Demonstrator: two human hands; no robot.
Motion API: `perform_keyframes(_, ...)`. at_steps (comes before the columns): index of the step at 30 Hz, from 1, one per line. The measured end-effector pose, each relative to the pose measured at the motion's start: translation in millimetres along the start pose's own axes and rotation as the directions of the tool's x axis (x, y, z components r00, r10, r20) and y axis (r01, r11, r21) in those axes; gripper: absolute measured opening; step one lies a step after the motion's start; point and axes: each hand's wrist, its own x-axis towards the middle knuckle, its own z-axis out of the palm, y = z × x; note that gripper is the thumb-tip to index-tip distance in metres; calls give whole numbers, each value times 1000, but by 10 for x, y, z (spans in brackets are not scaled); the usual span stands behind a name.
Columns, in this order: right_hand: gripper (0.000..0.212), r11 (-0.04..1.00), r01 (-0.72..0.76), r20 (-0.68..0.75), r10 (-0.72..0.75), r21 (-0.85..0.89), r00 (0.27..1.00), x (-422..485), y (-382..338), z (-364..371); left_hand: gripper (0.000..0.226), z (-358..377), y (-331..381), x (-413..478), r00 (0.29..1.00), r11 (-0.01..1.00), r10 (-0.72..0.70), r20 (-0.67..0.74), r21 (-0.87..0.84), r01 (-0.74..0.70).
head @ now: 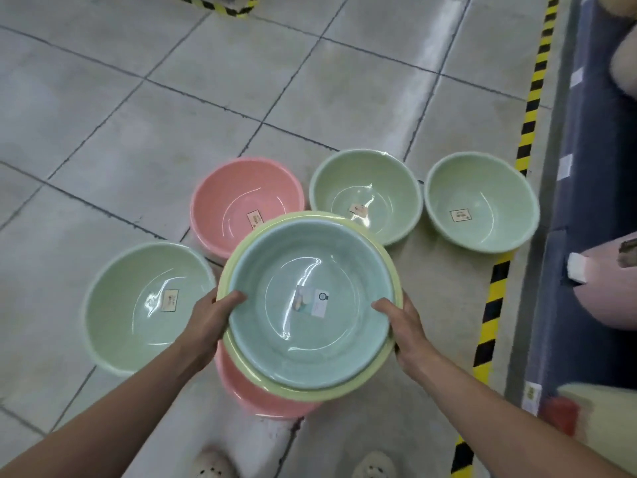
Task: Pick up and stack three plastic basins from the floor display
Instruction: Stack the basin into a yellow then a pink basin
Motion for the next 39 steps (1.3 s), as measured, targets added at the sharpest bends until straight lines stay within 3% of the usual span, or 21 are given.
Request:
perform_keyframes(6,37,996,-57,48,60,-66,997,-15,369,335,21,-383,-420,-8,991,994,-80,-106,-81,72)
perform_keyframes(11,33,990,-90,7,91,-111,996,69,640,489,42,-555,-678,124,989,991,-113,-93,-81,106)
perform_keyframes(19,31,988,-119,-29,117,-101,993,286,934,550,21,-546,-1039,360,988,983,-134,-74,-140,123)
perform_keyframes(32,27,987,-125,-78,117,-99,990,553,1406,543,40,-491,-1565,627,980,963,-197,-8,-191,192)
perform_keyframes(39,37,980,-120,-64,111,-156,992,702,1632,449,53,-492,-1833,777,974,963,-225,-12,-157,220)
